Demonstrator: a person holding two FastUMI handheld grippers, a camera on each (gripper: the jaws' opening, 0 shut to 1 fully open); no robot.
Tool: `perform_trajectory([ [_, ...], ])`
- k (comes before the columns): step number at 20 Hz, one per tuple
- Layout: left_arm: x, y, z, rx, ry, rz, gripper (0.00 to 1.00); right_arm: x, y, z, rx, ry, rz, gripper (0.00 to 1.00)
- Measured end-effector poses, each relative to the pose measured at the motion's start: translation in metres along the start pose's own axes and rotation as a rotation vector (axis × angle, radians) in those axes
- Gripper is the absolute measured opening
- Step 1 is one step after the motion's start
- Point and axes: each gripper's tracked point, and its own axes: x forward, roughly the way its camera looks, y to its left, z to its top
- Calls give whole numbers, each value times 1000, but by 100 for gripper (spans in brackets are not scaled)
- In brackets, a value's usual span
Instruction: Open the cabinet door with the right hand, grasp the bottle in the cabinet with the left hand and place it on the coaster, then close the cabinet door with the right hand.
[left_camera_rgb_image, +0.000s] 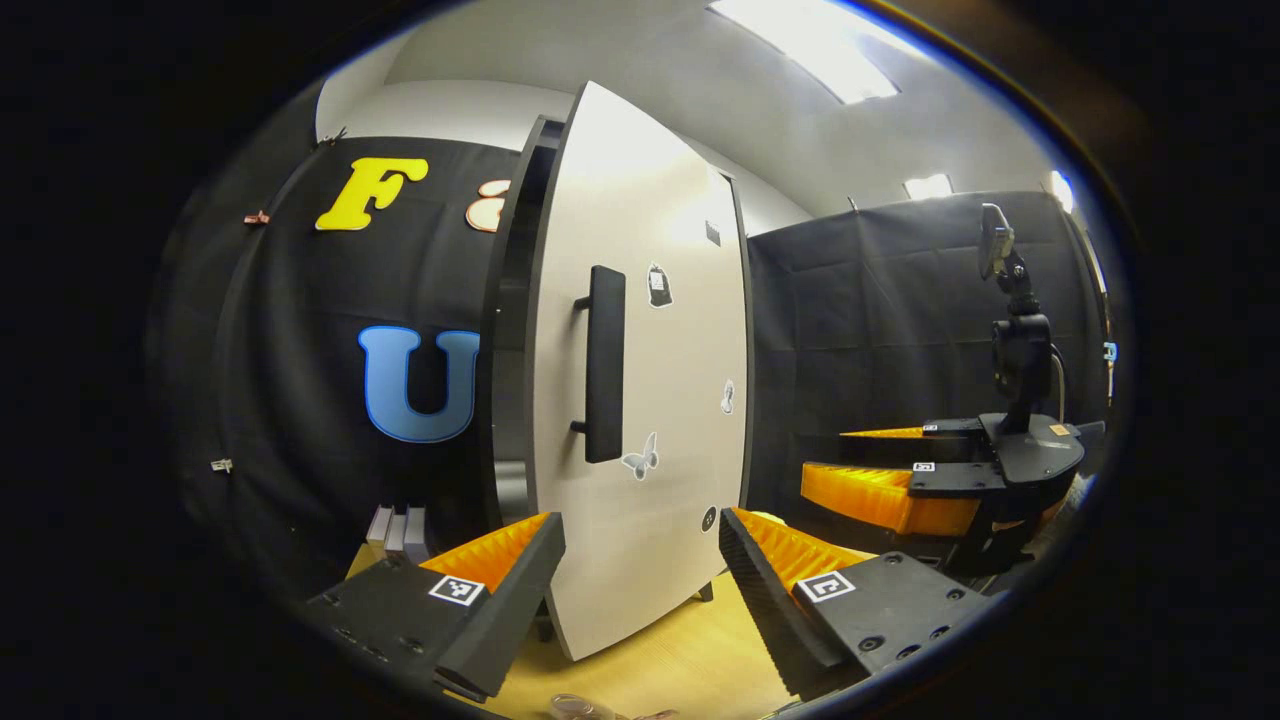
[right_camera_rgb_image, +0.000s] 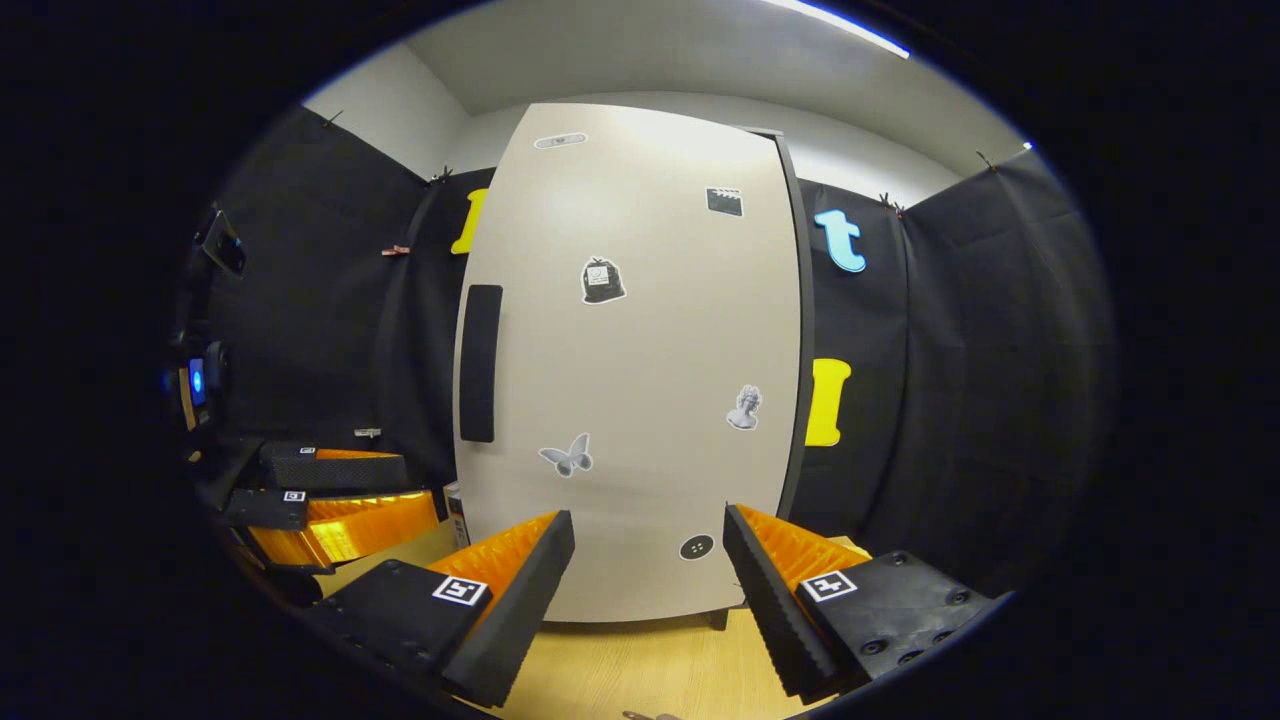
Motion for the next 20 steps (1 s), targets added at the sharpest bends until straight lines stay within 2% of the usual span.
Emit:
perform_trajectory([
  [7, 2, -3, -1, 1, 13, 30, 98, 3, -1, 2, 52, 17, 19, 98],
  [20, 9, -10, 6, 28, 2, 33, 98, 2, 7, 8, -48, -14, 51, 97],
])
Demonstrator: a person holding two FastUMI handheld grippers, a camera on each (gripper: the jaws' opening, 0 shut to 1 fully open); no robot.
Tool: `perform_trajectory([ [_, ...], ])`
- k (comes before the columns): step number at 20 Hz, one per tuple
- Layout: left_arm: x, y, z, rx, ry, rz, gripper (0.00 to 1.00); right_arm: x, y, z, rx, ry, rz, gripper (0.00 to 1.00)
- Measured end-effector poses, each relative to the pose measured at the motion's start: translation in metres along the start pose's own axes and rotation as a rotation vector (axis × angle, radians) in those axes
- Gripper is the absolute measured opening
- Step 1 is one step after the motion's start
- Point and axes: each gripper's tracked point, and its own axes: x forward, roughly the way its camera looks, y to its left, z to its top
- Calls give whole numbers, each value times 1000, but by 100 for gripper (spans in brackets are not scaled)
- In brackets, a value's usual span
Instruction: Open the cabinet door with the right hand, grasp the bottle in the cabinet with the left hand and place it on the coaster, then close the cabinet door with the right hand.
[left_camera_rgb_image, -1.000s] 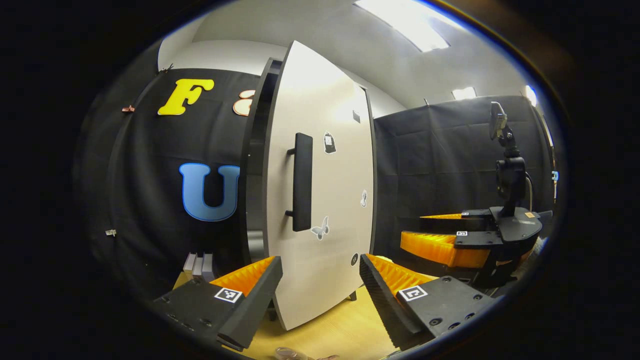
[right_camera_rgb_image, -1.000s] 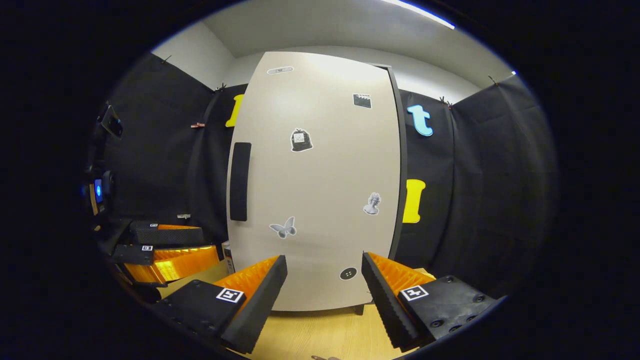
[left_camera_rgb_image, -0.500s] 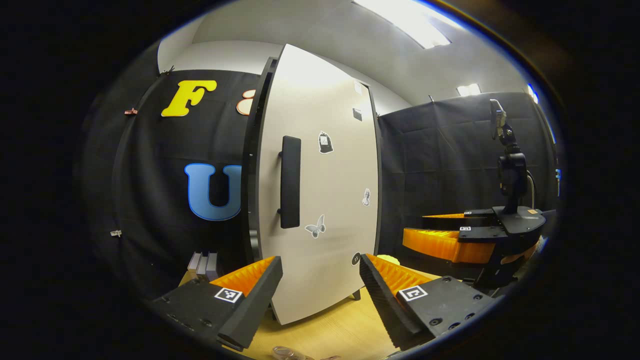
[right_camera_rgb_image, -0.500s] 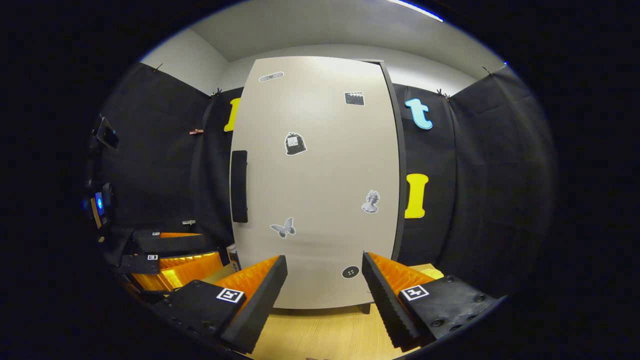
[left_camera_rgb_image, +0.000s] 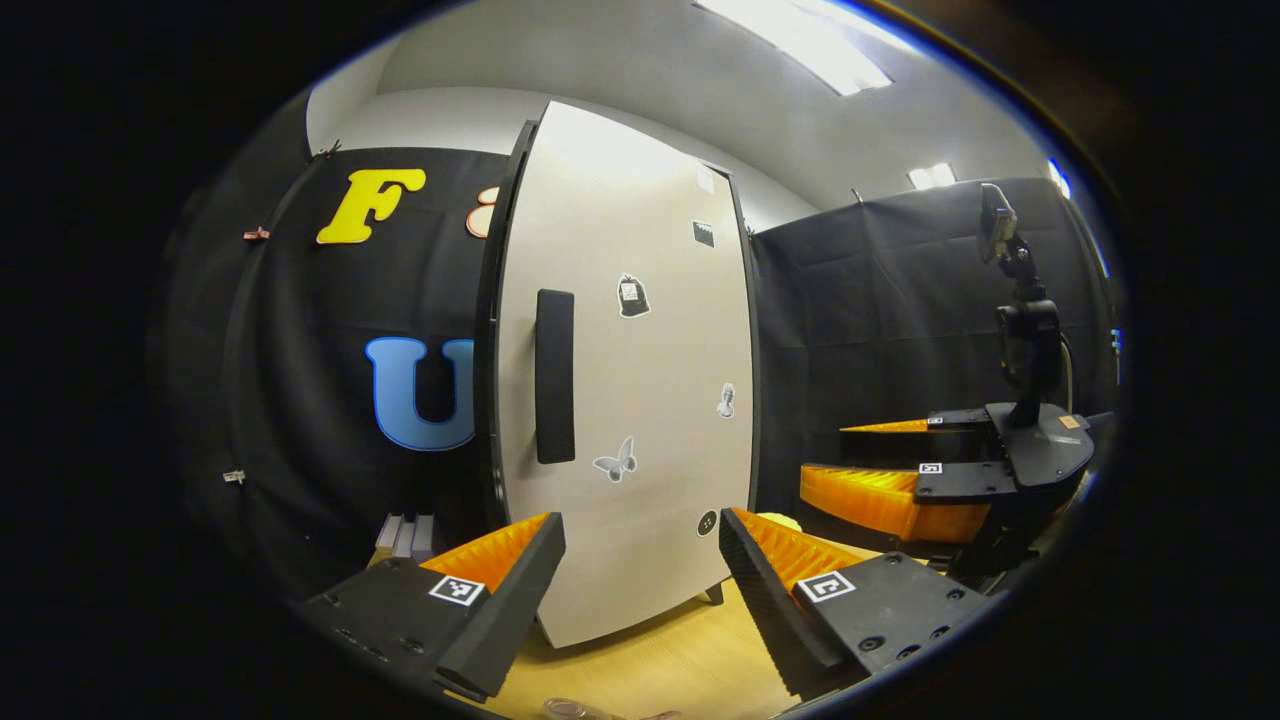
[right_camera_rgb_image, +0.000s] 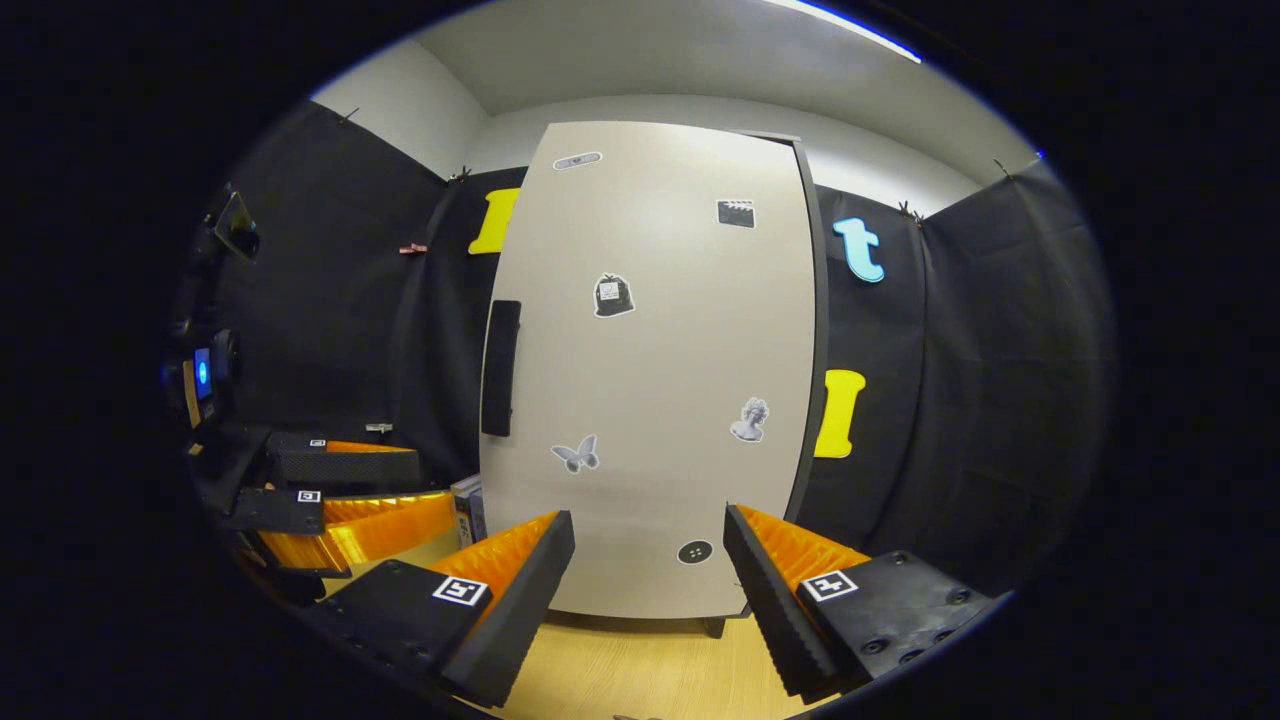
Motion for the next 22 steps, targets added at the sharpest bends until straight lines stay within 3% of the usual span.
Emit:
perform_trajectory([
  [11, -1, 3, -3, 6, 3, 19, 98, 3, 2, 0, -22, 5, 11, 98],
  [16, 0, 11, -4, 20, 0, 84, 98, 5, 5, 1, -37, -2, 19, 98],
  [22, 0, 6, -4, 3, -2, 87, 98, 6, 8, 0, -44, 2, 27, 98],
])
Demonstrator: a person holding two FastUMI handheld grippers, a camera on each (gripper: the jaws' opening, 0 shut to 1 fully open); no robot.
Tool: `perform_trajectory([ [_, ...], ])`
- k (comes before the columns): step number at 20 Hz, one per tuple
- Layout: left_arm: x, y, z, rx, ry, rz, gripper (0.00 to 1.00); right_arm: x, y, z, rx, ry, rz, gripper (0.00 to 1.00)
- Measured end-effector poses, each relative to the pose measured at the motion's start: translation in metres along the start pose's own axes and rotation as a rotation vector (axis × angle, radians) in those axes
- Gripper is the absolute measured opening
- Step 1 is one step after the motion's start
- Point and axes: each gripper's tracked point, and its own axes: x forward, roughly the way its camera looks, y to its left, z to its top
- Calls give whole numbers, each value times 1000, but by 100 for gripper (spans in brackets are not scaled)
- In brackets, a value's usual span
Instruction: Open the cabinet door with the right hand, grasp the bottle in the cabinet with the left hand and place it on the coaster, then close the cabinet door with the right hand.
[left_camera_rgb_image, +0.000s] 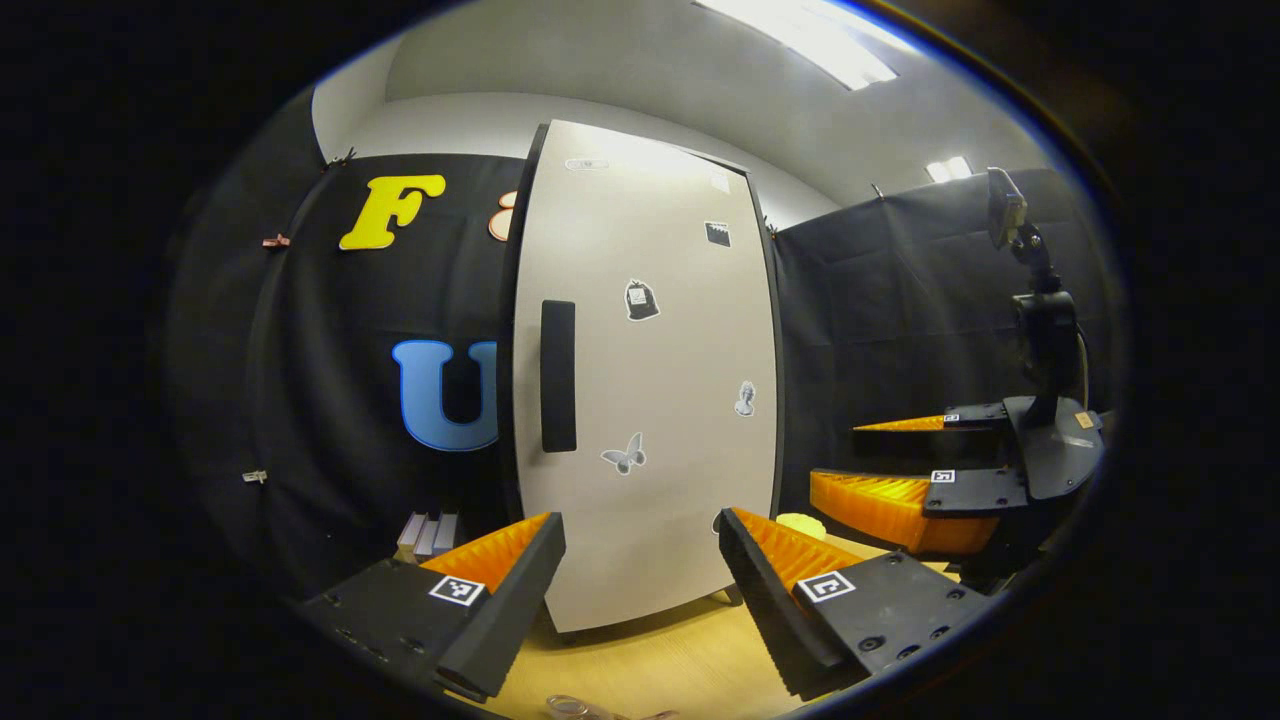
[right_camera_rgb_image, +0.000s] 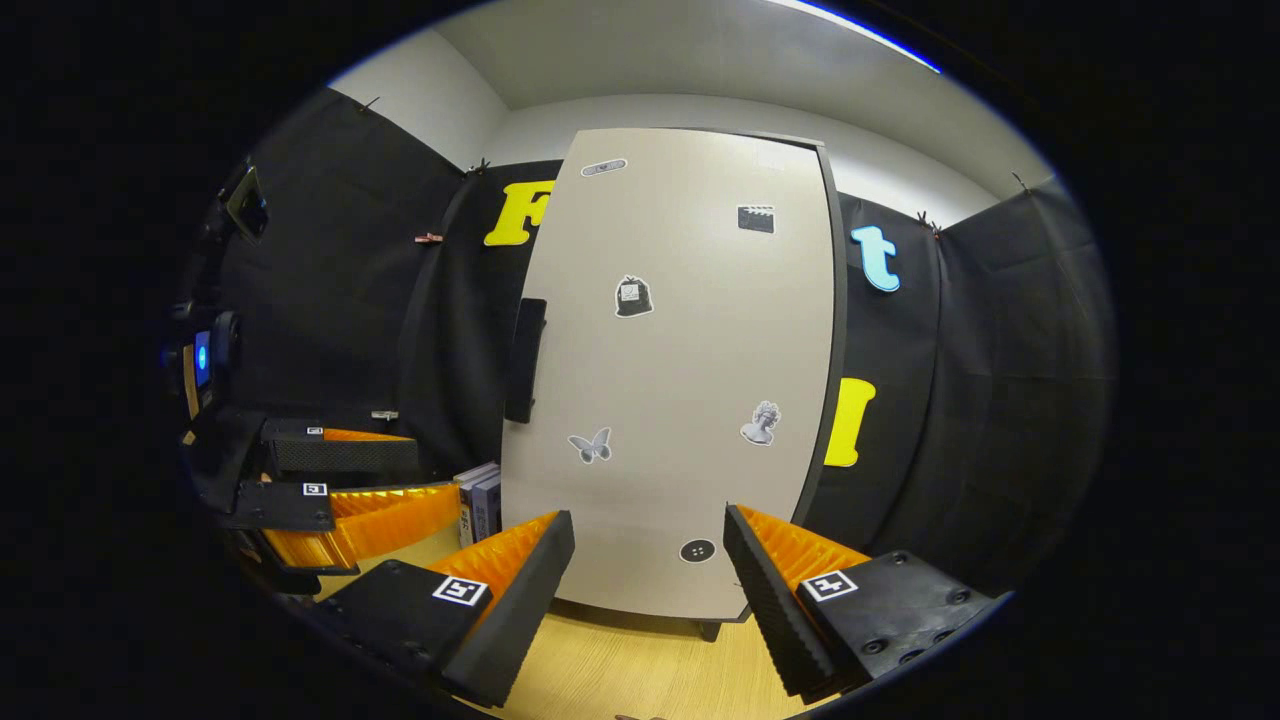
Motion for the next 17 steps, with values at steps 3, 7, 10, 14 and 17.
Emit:
perform_trajectory([
  [3, -2, 1, 0, -1, 0, 3, 98, 1, 1, -1, -1, 4, 4, 98],
  [7, -3, 1, -2, 4, 7, 3, 97, -1, 2, -3, -8, 6, 4, 98],
  [10, -2, 0, -2, -1, 5, -3, 98, -1, 2, -3, -10, 8, 2, 98],
  [14, -2, 0, -2, 3, 12, -6, 98, -1, 1, -3, -11, 7, -1, 98],
  [17, -1, 1, -2, 5, 8, -7, 98, 0, 3, -4, -11, 8, 2, 97],
])
